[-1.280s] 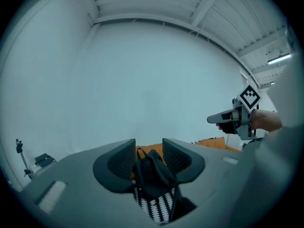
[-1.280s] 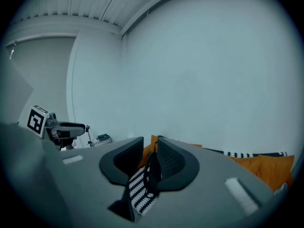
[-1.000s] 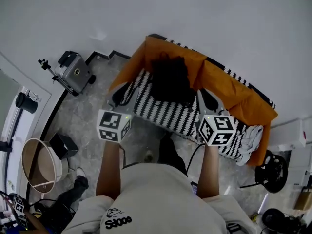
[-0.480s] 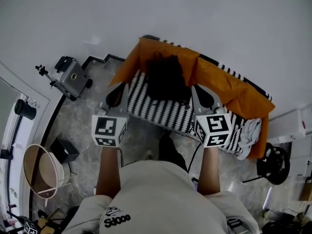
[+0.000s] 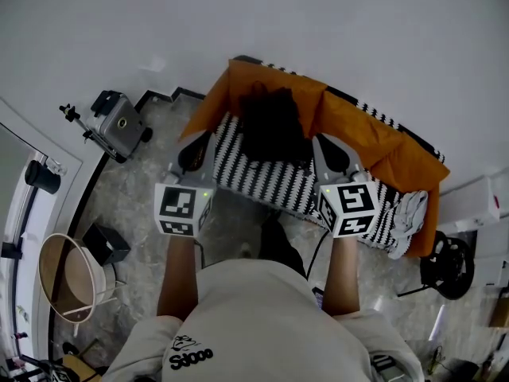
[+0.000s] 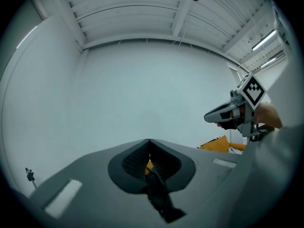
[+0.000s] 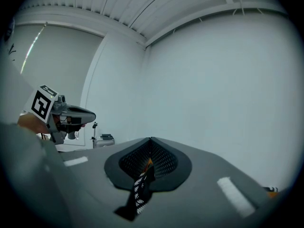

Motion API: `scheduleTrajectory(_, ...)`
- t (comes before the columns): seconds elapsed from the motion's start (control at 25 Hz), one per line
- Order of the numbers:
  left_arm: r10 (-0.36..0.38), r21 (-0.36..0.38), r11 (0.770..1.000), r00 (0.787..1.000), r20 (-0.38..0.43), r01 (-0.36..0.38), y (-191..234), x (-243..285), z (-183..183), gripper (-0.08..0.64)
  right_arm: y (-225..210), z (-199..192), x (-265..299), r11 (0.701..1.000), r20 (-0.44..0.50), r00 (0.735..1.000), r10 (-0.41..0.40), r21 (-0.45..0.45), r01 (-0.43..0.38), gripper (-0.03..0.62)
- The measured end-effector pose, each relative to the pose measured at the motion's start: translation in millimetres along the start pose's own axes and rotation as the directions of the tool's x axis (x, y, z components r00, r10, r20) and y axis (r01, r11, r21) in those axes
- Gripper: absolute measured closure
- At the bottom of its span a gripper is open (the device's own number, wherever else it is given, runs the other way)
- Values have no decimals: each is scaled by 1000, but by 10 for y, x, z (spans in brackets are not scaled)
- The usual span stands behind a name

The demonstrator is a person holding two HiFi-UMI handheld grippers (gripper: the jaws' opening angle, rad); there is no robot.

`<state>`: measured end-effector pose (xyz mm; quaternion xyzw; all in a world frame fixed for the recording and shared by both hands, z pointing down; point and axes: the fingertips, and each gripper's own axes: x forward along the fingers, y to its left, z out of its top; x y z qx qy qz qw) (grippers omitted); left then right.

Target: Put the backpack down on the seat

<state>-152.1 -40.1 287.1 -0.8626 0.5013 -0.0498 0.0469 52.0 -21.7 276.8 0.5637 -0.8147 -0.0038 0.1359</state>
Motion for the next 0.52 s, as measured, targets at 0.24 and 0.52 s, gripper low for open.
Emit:
scheduleTrajectory(0.24, -23, -1, 1000, 1000, -19, 23, -82, 50, -90, 549, 10, -76, 20, 1000, -14, 1000, 1, 5, 0, 591)
scheduleTrajectory(0.52, -42, -4, 999, 998, -35, 42, -134, 181, -152, 549, -98, -139, 71, 1000, -25, 1000, -7, 18, 8, 591)
